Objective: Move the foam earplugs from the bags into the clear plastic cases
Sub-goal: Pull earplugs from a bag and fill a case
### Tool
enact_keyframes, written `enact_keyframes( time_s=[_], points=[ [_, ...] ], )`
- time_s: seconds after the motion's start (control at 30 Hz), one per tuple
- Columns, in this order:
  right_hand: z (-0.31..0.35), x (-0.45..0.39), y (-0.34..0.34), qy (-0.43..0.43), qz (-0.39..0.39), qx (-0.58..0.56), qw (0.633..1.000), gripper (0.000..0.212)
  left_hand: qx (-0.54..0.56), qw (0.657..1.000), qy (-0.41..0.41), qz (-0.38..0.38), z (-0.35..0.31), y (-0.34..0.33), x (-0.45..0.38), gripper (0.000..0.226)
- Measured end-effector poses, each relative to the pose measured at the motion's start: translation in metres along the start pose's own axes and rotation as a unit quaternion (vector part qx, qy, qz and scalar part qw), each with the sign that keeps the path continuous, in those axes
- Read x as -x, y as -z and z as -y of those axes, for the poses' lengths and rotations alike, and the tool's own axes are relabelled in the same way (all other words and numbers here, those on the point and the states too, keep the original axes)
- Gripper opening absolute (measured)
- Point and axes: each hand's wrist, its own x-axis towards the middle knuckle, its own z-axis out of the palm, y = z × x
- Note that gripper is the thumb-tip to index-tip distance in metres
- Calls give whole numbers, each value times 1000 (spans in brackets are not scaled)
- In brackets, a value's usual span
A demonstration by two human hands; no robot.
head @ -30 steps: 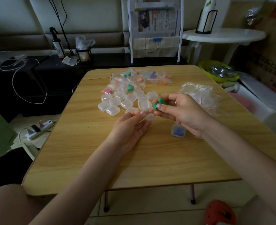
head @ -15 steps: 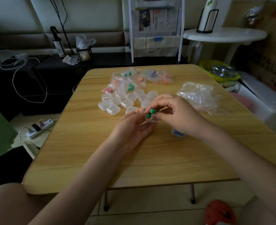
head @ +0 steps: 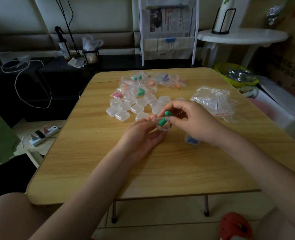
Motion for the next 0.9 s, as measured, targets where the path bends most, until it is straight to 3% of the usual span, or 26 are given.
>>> enact_keyframes(
  time_s=[0.1,0.3,0.43,0.6,0.9],
  points=[
    [0,1,-2,4,15,15,1000,22,-9,1000,11,7,1,-3,2,13],
    [-3,2,-7,11,-41,-23,999,27,-7,1000,-9,15,1,-3,2,15],
    [-4,3,-12,24,-37,-52,998,18,-10,999,-27,-24,3,1,-1,17],
    [-2,-2,-7,7,-109,-141,984,14,35,997,-29,-66,1,2,-5,13],
    [-13,-3,-13,6,-129,14,991,5,10,999,-27,-38,3,-3,1,9]
  ],
)
